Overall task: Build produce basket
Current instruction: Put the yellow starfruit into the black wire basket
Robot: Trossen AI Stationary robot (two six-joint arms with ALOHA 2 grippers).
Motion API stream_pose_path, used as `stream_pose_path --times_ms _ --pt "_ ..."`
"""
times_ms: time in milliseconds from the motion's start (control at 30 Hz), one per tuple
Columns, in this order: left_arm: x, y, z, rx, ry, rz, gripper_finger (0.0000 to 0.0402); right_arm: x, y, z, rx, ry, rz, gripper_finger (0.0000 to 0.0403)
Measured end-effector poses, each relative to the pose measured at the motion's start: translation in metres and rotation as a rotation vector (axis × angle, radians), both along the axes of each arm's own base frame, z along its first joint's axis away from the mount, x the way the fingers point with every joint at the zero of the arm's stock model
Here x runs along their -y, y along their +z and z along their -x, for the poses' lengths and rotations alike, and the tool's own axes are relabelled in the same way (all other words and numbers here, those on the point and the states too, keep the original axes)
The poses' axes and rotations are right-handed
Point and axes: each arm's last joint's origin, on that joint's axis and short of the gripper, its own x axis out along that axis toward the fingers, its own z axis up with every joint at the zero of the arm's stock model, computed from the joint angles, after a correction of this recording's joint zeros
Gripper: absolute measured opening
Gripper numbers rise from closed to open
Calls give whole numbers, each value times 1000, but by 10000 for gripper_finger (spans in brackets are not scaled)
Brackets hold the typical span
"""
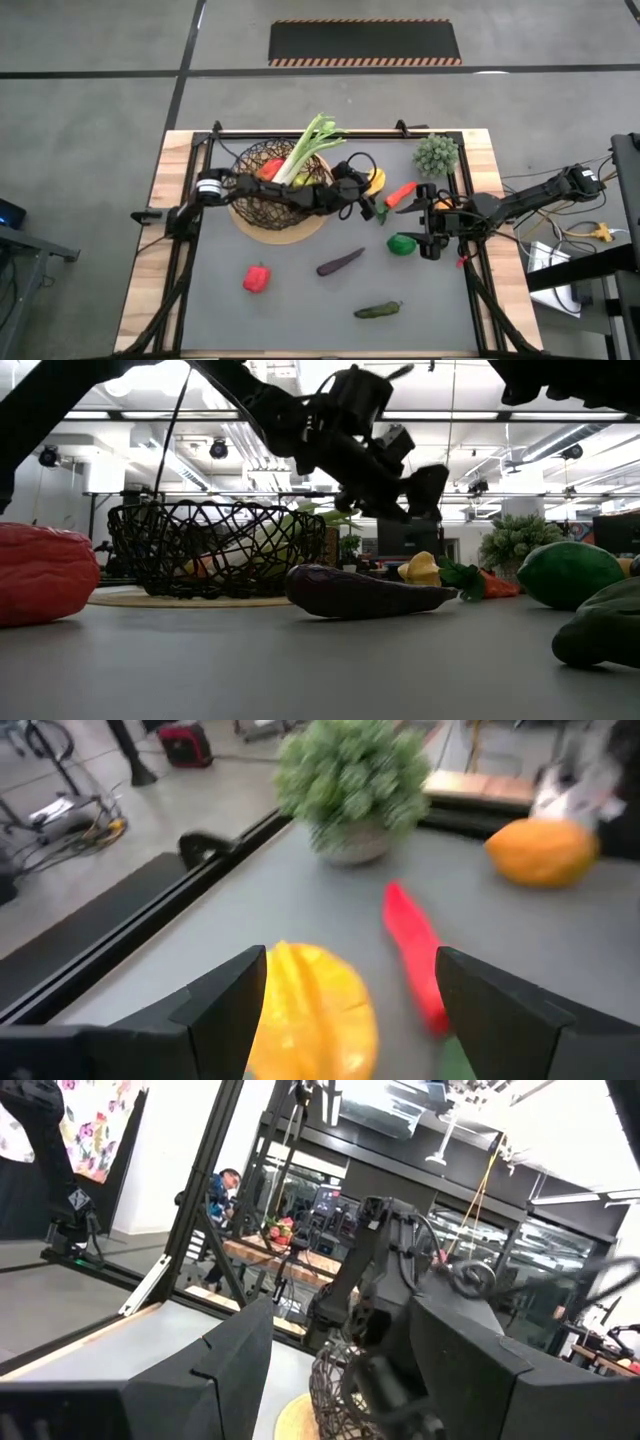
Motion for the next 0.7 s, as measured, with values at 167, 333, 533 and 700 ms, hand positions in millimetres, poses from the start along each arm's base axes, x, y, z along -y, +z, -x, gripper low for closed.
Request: stream_pose_path --times_ms 167,333,533,700 --pt "0 -3 1 -8 2 2 272 0 0 0 1 -2 8 221" --pt "-1 -11 -1 -9 9 23 272 0 0 0 3 -5 15 221" --pt "-2 -28 -9 -25 12 25 272 1 0 0 1 -40 8 221" --pt "-10 -30 -10 -25 42 18 272 2 -1 0 -6 -57 6 221"
